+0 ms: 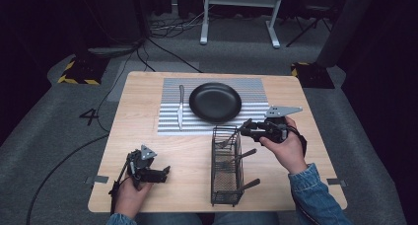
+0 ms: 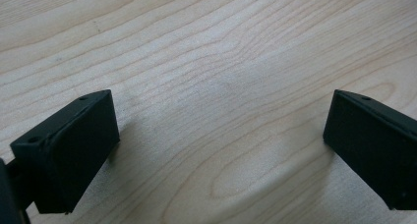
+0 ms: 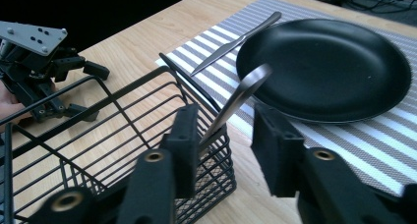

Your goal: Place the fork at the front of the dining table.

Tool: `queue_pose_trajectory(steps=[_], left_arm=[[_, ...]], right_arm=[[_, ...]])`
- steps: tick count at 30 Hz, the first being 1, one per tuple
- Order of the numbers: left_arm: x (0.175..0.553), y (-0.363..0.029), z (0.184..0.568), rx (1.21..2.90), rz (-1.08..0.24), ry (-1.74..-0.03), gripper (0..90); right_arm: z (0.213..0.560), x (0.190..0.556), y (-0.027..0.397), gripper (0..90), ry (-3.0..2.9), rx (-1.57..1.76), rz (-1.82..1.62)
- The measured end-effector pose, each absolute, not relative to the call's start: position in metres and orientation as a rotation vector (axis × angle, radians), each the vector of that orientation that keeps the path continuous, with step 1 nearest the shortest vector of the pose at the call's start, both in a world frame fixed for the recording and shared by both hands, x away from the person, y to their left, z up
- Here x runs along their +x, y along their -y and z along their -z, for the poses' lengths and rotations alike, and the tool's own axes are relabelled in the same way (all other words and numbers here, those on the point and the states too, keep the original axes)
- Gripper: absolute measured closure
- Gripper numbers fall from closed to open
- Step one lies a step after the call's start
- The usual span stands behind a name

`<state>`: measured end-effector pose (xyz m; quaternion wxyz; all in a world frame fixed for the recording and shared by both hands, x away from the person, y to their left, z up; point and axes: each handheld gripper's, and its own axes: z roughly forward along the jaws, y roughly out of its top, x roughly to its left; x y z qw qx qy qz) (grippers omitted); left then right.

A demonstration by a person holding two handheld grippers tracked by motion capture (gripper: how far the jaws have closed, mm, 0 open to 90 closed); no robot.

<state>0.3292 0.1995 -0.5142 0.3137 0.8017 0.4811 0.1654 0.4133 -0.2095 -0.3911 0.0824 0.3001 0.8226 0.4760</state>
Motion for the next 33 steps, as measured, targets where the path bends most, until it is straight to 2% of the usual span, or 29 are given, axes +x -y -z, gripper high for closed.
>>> queue_pose_trajectory(steps=[6, 18, 33], left_arm=[[0.329, -0.2, 0.514, 2.114, -0.436, -1.269, 0.4], [0.329, -0.2, 0.514, 2.114, -0.437, -1.268, 0.4], [0.329, -0.2, 0.514, 2.113, -0.437, -1.268, 0.4]], right_arm=[[0.392, 0.415, 0.208, 77.8, -2.456, 0.928, -1.442], [0.383, 0.407, 0.2, 86.9, -2.443, 0.889, -1.506], [0.349, 0.396, 0.199, 87.1, -2.372, 0.794, -1.556]])
